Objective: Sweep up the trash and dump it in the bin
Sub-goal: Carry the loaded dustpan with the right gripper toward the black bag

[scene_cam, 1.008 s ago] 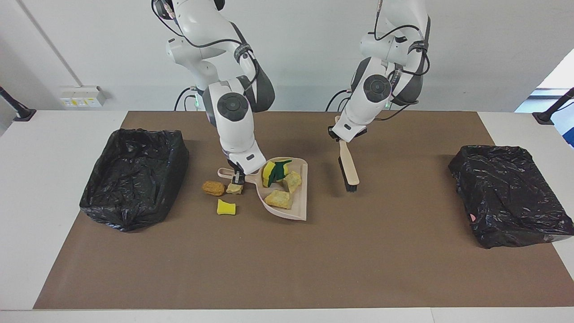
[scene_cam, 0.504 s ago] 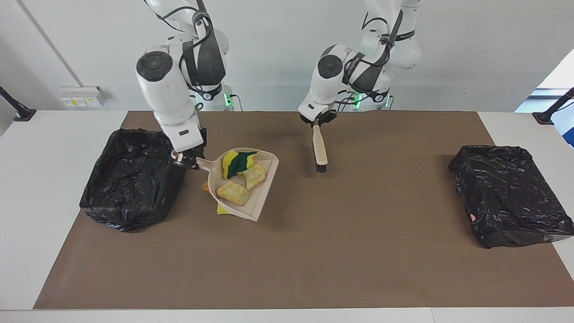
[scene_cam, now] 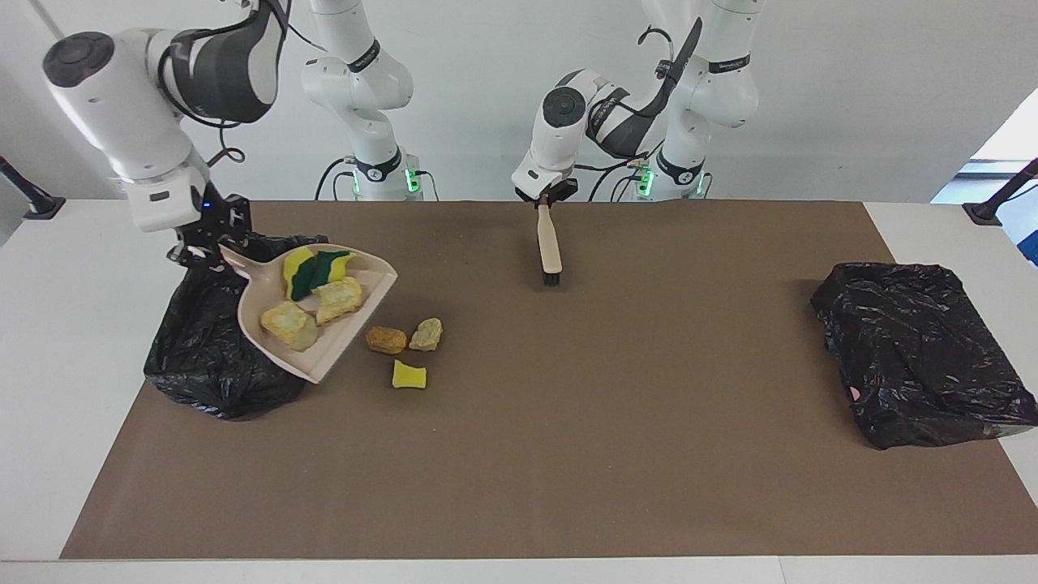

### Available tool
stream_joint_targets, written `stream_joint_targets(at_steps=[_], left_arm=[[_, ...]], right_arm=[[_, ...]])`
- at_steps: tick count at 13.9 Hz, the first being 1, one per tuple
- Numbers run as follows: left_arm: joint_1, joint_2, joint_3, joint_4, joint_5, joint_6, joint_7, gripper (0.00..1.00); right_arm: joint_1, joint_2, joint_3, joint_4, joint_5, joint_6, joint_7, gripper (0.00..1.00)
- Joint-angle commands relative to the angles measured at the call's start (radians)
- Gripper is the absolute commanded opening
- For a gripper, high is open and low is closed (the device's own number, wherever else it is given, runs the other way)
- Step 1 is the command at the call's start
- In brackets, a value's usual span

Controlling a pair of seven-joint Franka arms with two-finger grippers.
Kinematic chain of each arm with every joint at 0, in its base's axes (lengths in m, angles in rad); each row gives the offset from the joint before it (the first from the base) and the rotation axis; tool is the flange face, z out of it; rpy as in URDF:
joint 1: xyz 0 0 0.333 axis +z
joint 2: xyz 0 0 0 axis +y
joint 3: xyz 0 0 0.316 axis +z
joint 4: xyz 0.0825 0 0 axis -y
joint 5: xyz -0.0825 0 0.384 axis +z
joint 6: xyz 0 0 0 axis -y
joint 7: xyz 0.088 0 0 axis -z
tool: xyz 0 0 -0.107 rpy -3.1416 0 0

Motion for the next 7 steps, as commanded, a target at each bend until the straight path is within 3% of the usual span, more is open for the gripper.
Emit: stream_joint_targets(at_steps=[1,4,7], left_arm=[[-0.041,-0.021,0.015,-0.059,-0.020,0.065,-0.011,0.00],[-0.041,-0.022,0.015,-0.084,-0.065,0.085,-0.042,0.00],[-0.061,-0.017,0.016,-0.091,-0.066,0.092,-0.045,0.00]], right_arm=[[-0.096,-0.019,0.013,0.000,-0.061,-0.015,-0.057,0.00],[-0.156,-0.030,0.010,-0.014,-0.145,-0.003,-0.042,0.00],[-0.172,-0.041,0.012,-0.041,-0.246,0.001,0.128,0.00]])
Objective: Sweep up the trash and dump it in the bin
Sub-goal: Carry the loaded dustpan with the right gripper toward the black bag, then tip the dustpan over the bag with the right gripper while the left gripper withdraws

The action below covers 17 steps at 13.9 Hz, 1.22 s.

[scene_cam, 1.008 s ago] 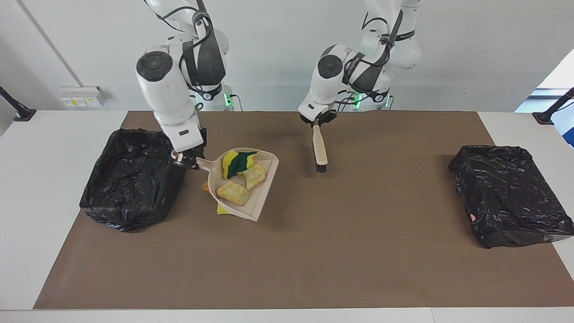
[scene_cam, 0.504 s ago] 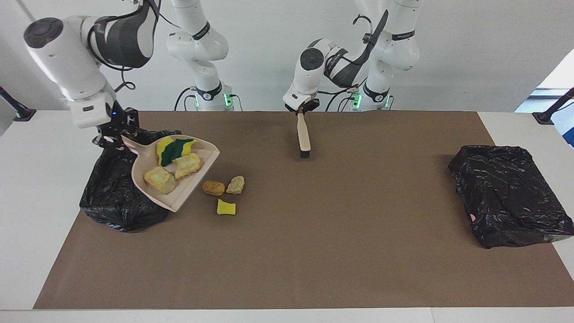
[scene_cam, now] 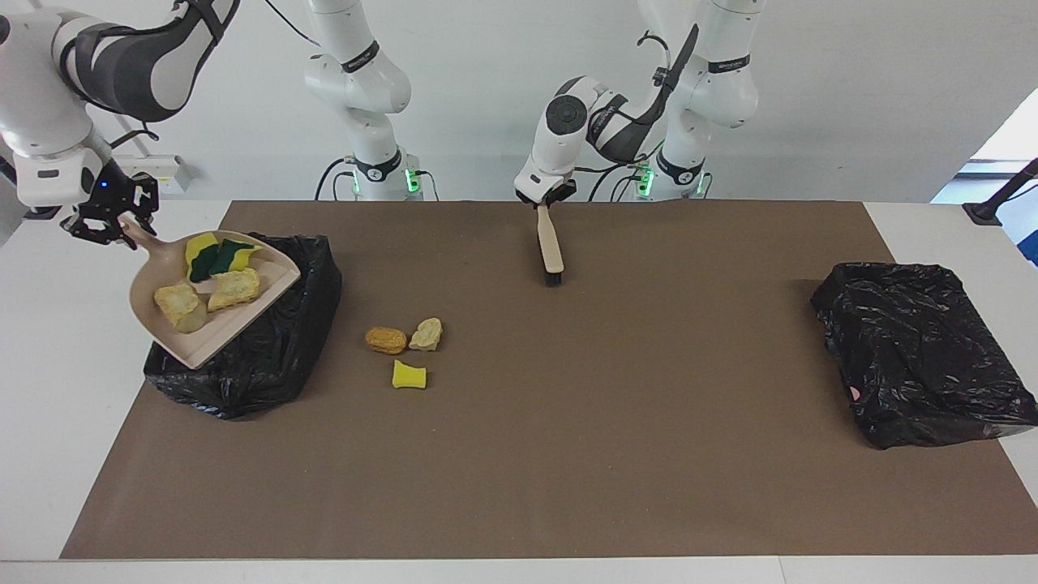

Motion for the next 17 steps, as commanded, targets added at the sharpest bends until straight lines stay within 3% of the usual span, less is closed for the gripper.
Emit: stream_joint_targets(at_steps=[1,2,3,7,11,17], left_arm=[[-0.025,-0.016,0.017,-0.025,-0.015,0.028,-0.017,0.05],[-0.019,-0.004,0.020,-0.019,-0.017,0.028,-0.011,0.77],[-0.006,-0.002,0.021,-0.008,-0.017,0.025,-0.014,1.00],[0.081,-0.005,0.024,0.089,0.000,-0.099,-0.009,1.00],[0.233,0.009,0.024,0.165,0.094,-0.113,0.104,1.00],[0.480,0.118,0.026,0.411,0.189,-0.245,0.358,1.00]], right_arm=[[-0.010,-0.030,0.015,-0.046,-0.095,0.001,0.161,0.00],[-0.008,-0.030,0.015,-0.062,-0.116,0.001,0.212,0.00],[-0.008,-0.030,0.015,-0.075,-0.141,0.001,0.272,0.00],[0.010,-0.048,0.016,-0.121,-0.224,-0.029,0.344,0.00],[0.092,-0.035,0.028,-0.122,-0.359,-0.099,0.344,0.00],[0.087,0.013,0.028,-0.103,-0.445,-0.041,0.450,0.00]])
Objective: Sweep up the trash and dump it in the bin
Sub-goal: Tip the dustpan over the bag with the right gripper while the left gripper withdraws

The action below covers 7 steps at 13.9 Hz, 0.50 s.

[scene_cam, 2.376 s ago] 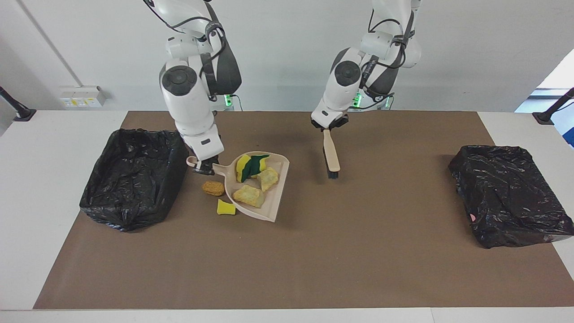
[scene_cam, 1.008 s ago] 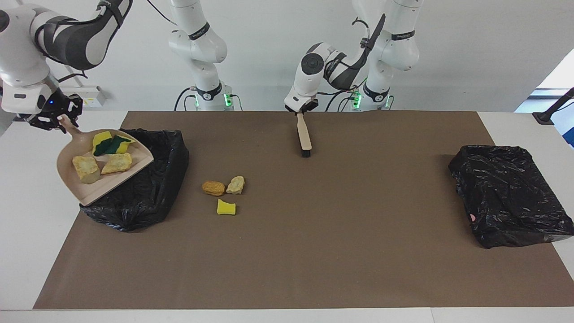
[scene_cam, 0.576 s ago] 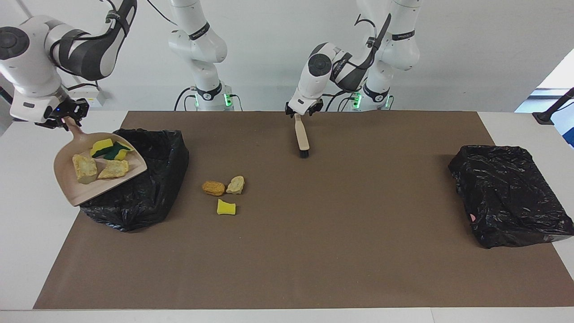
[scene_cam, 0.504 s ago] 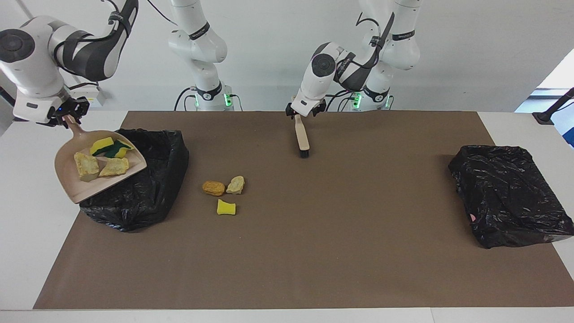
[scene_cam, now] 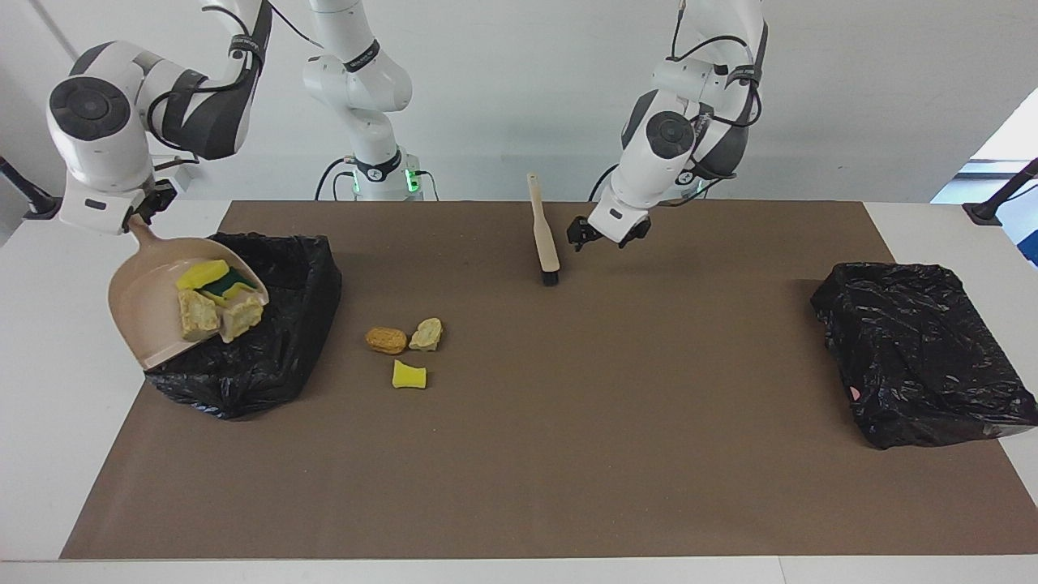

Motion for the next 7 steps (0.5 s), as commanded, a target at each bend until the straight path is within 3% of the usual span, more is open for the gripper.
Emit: stream_joint_targets(at_steps=[1,4,7], left_arm=[[0.099,0.065,-0.011,0.148,0.047,-0.074,0.131,1.00],[0.242,0.065,-0.011,0.206,0.058,-0.123,0.352,1.00],[0.351,0.085,-0.011,0.327,0.069,-0.261,0.512,1.00]], right_arm=[[-0.010,0.008,0.007,-0.001,-0.040,0.008,0.031,0.00],[0.005,0.017,0.007,0.030,-0.091,-0.018,0.025,0.00],[0.054,0.037,0.007,0.060,-0.195,-0.042,-0.044,0.00]])
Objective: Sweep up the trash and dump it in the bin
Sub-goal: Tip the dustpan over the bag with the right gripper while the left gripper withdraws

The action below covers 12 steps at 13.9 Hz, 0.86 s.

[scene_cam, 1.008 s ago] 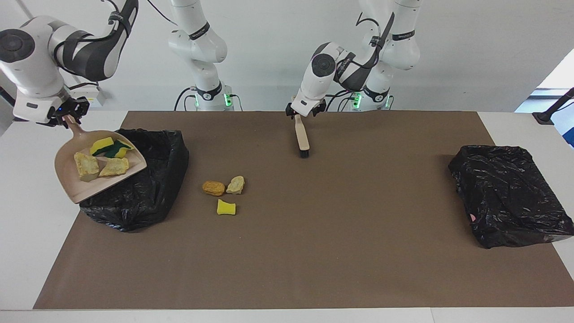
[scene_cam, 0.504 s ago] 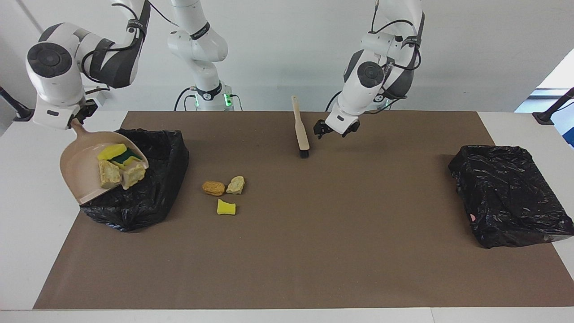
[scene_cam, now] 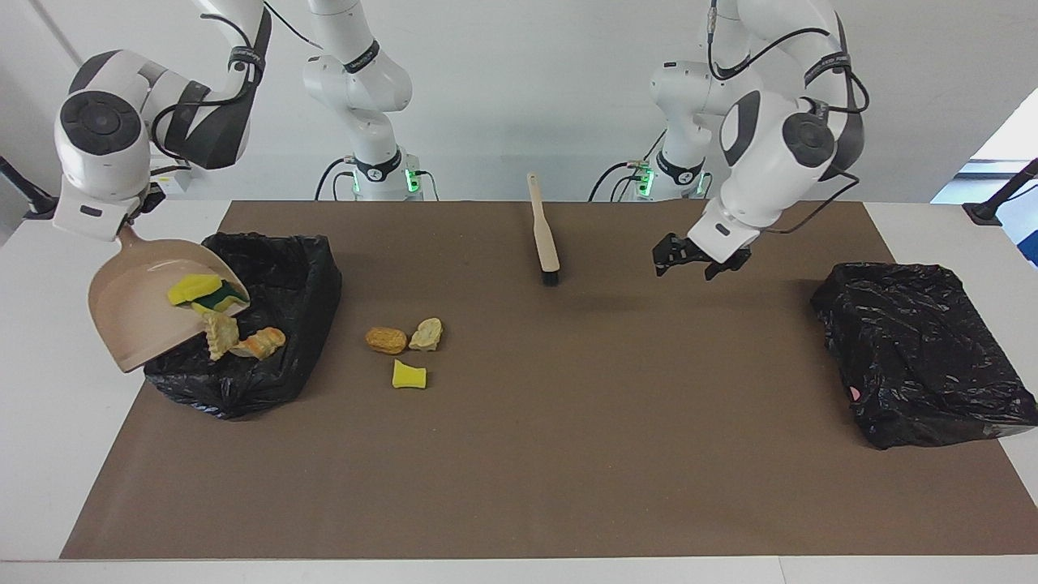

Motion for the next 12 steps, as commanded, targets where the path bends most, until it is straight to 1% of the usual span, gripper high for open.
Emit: stream_joint_targets(at_steps=[1,3,5,7,9,10,12], left_arm=[[0.064,0.040,-0.014,0.144,0.075,-0.137,0.094,1.00],[0.077,0.045,-0.014,0.206,0.131,-0.213,0.140,1.00],[0.110,0.035,-0.014,0.240,0.131,-0.261,0.140,1.00],[0.126,0.017,0.001,0.251,0.128,-0.266,0.122,1.00],[0.126,-0.032,0.009,0.246,0.130,-0.252,0.056,1.00],[0.123,-0.035,0.009,0.243,0.130,-0.254,0.023,1.00],[0.126,-0.035,0.009,0.241,0.145,-0.244,0.015,1.00]], right_arm=[[0.037,0.024,0.003,0.035,-0.100,-0.021,-0.064,0.00],[0.089,0.024,0.003,0.034,-0.184,-0.016,-0.113,0.00],[0.107,0.026,0.003,0.034,-0.246,0.010,-0.150,0.00],[0.136,0.027,0.003,0.034,-0.304,0.031,-0.167,0.00],[0.136,0.029,0.003,0.035,-0.353,0.083,-0.205,0.00],[0.136,0.038,0.003,0.046,-0.370,0.091,-0.236,0.00],[0.139,0.032,0.003,0.067,-0.372,0.076,-0.273,0.00]])
